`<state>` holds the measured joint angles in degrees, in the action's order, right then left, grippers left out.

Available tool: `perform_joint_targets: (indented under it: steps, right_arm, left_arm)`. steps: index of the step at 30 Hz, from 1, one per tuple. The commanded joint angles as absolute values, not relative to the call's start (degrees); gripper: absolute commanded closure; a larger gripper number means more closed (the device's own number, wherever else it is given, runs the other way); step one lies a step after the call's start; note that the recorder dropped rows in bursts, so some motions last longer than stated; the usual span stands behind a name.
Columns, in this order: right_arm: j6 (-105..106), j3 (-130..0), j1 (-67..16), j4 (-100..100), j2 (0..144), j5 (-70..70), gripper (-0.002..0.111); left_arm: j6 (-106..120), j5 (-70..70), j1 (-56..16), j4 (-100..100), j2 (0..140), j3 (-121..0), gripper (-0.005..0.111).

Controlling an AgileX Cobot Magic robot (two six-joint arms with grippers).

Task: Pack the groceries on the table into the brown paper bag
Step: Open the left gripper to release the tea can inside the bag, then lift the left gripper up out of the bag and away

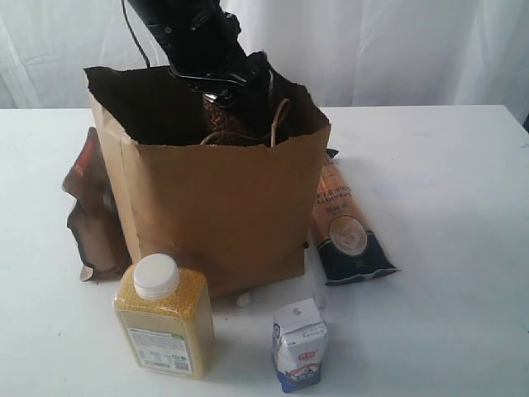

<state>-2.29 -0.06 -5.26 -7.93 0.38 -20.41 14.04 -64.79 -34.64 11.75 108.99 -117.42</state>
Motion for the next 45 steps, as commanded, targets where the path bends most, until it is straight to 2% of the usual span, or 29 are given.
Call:
perform_joint_targets:
  steps: [1, 12, 16, 25, 35, 45]
  right_arm:
    - [-2.2, 0.0, -4.9, -7.9, 0.0, -19.7, 0.108]
    - [-2.2, 0.0, -4.9, -7.9, 0.0, -19.7, 0.108]
    - [-2.2, 0.0, -4.9, -7.9, 0.0, -19.7, 0.108]
    - [-2.2, 0.0, -4.9, -7.9, 0.0, -19.7, 0.108]
    - [-2.2, 0.0, -4.9, -7.9, 0.0, -19.7, 0.108]
    - [-2.2, 0.0, -4.9, -7.9, 0.0, -19.7, 0.108]
  left_arm:
    - [11.8, -70.0, -34.7, 12.4, 107.9, -117.8, 0.008]
    - [10.3, -70.0, -34.7, 12.4, 107.9, -117.8, 0.009]
    - [10.3, -70.0, -34.7, 12.4, 107.9, -117.8, 0.015]
    - [9.6, -70.0, -34.7, 11.5, 104.0, -118.3, 0.055]
    - [7.7, -70.0, -34.7, 13.7, 98.1, -118.0, 0.104]
    - [7.9, -70.0, -34.7, 12.3, 92.7, -113.6, 0.107]
